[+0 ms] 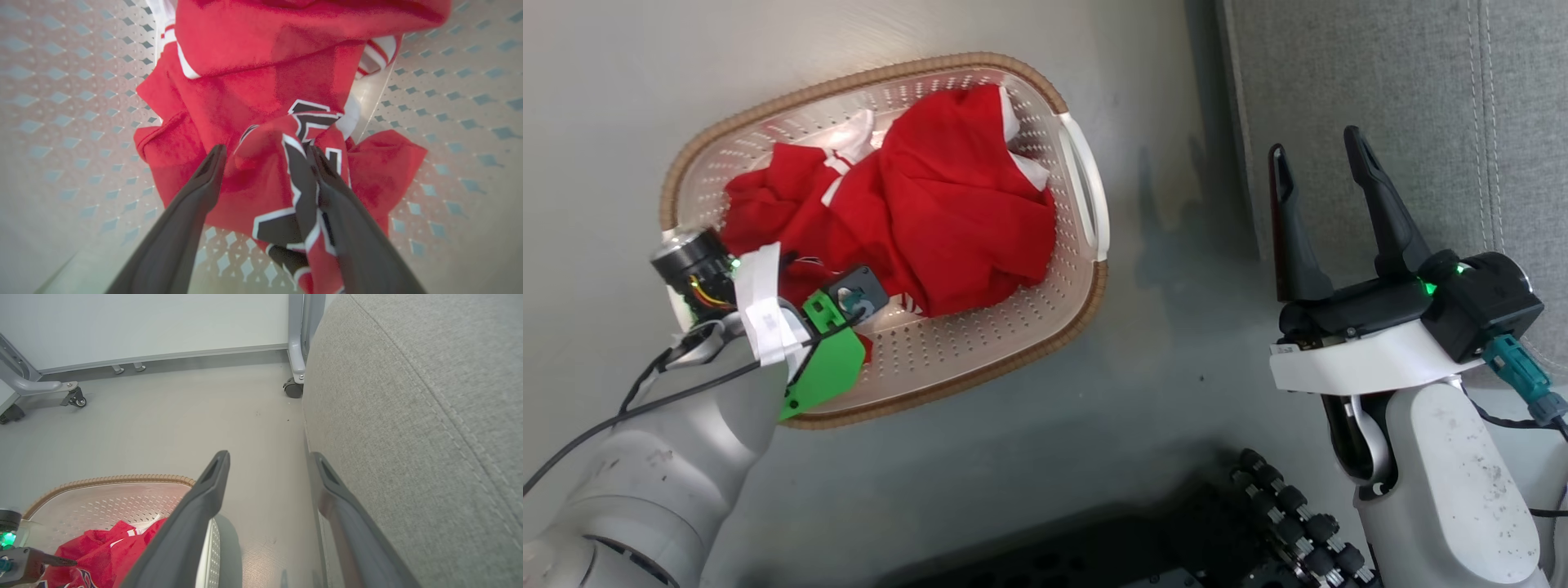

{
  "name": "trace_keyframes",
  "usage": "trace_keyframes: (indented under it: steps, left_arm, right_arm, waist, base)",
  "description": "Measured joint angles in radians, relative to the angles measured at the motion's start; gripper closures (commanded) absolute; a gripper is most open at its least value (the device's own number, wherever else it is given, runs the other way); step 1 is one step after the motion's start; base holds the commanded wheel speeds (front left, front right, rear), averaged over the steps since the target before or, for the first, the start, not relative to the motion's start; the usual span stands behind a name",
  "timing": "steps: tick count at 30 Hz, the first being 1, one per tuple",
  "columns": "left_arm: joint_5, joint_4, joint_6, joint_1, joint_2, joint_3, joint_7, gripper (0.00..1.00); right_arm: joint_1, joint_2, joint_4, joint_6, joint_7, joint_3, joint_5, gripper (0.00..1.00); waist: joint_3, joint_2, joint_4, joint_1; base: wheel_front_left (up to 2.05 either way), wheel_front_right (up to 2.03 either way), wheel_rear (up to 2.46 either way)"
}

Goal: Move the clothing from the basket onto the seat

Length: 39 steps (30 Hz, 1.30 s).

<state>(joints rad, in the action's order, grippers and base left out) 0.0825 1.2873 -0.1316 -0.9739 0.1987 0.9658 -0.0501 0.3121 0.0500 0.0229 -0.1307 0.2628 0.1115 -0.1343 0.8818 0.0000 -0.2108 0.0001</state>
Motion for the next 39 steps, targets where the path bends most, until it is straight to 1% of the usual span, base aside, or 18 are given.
trace_keyframes:
  steps: [5, 8, 16, 20, 24, 29, 35, 36, 37, 39]
  left_arm:
    - [-0.021, 0.002, 0.000, -0.029, 0.024, 0.061, 0.072, 0.00]
    - [-0.036, 0.002, 0.000, -0.051, 0.040, 0.091, 0.098, 0.00]
    - [-0.065, 0.002, 0.000, -0.088, 0.066, 0.185, 0.175, 0.00]
    - [-0.075, 0.001, 0.000, -0.111, 0.077, 0.232, 0.239, 0.00]
    - [-0.084, 0.001, 0.000, -0.129, 0.095, 0.261, 0.292, 0.00]
    - [-0.103, 0.001, 0.000, -0.141, 0.097, 0.286, 0.333, 0.00]
    - [-0.128, -0.002, 0.000, -0.150, 0.097, 0.302, 0.365, 0.00]
    - [-0.137, -0.004, 0.000, -0.149, 0.097, 0.303, 0.375, 0.18]
    - [-0.143, -0.004, 0.000, -0.149, 0.096, 0.305, 0.379, 1.00]
    - [-0.150, -0.005, 0.000, -0.149, 0.096, 0.307, 0.380, 1.00]
  right_arm:
    - [0.002, 0.000, 0.008, 0.000, 0.000, 0.010, -0.026, 0.00]
    - [0.006, 0.001, 0.009, 0.000, 0.000, 0.010, -0.040, 0.00]
    - [0.023, 0.001, 0.021, 0.000, 0.000, 0.032, -0.071, 0.00]
    - [0.026, 0.001, 0.023, 0.000, 0.000, 0.041, -0.092, 0.00]
    - [0.026, 0.000, 0.032, 0.000, 0.000, 0.055, -0.102, 0.00]
    - [0.024, 0.001, 0.040, 0.000, 0.000, 0.054, -0.107, 0.00]
    - [0.020, 0.001, 0.048, 0.000, 0.000, 0.048, -0.111, 0.00]
    - [0.019, 0.000, 0.048, 0.000, 0.000, 0.048, -0.111, 0.00]
    - [0.019, 0.001, 0.048, 0.000, 0.000, 0.048, -0.111, 0.00]
    - [0.019, 0.001, 0.048, 0.000, 0.000, 0.050, -0.112, 0.00]
  waist:
    - [0.034, 0.0000, -0.031, -0.0001]
    - [0.054, 0.0000, -0.046, 0.0000]
    - [0.106, 0.0000, -0.082, 0.0000]
    - [0.129, 0.0000, -0.101, -0.0001]
    - [0.152, 0.0000, -0.119, 0.0000]
    - [0.173, 0.0001, -0.134, -0.0001]
    - [0.184, 0.0001, -0.136, -0.0002]
    - [0.184, 0.0001, -0.137, -0.0002]
    - [0.184, 0.0001, -0.137, -0.0002]
    - [0.184, 0.0000, -0.139, -0.0002]
  base:
    - [0.00, 0.00, 0.00]
    - [0.00, 0.00, 0.00]
    - [0.00, 0.00, 0.00]
    - [0.00, 0.00, 0.00]
    - [0.00, 0.00, 0.00]
    - [0.00, 0.00, 0.00]
    - [0.00, 0.00, 0.00]
    - [0.00, 0.00, 0.00]
    - [0.00, 0.00, 0.00]
    - [0.00, 0.00, 0.00]
